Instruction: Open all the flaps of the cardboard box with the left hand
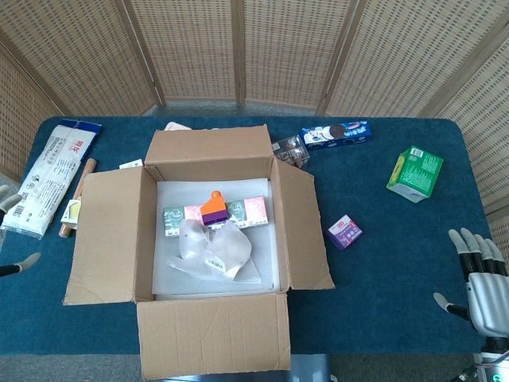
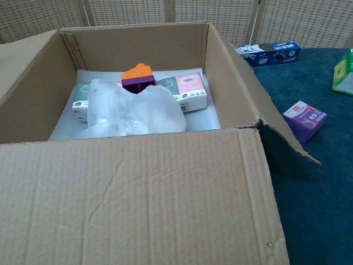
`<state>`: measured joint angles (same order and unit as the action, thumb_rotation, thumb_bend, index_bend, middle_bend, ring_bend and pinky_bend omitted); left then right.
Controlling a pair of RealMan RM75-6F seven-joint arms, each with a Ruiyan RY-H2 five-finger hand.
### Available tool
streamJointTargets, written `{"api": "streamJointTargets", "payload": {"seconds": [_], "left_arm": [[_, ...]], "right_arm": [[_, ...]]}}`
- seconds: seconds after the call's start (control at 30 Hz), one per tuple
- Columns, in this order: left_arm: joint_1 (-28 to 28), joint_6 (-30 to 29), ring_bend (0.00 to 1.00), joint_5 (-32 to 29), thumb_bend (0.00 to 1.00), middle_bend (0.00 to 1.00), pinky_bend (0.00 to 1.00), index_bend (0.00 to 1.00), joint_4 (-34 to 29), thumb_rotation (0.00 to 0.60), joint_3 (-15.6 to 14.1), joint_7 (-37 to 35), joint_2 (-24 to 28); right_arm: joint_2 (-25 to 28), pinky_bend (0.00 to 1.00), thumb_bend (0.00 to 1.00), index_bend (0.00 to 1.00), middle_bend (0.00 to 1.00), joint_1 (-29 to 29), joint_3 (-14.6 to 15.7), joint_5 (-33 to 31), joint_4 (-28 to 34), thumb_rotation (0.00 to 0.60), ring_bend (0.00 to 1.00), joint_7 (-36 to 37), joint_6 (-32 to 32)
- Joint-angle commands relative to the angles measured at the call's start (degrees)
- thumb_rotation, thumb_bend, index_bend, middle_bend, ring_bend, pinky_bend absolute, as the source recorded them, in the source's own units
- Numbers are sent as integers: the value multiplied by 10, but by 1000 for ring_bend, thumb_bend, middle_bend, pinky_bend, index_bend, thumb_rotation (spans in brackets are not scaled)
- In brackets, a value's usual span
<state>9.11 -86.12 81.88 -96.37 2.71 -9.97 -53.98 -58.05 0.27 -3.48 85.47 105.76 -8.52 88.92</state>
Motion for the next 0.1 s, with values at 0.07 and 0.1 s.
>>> {"api": "streamJointTargets", "payload": {"seconds": [0.07,0.1], "left_arm": [[-25,-32,0,19,0,0,41,108,12,600,-14,3,-20],[-32,-41,0,22,0,0,37,108,12,600,-16,7,-25]], "right_arm": [[3,0,0,0,0,-1,-2,-2,0,600,0,-1,3],[5,0,0,0,0,-2,-2,-3,1,600,0,0,3]]}}
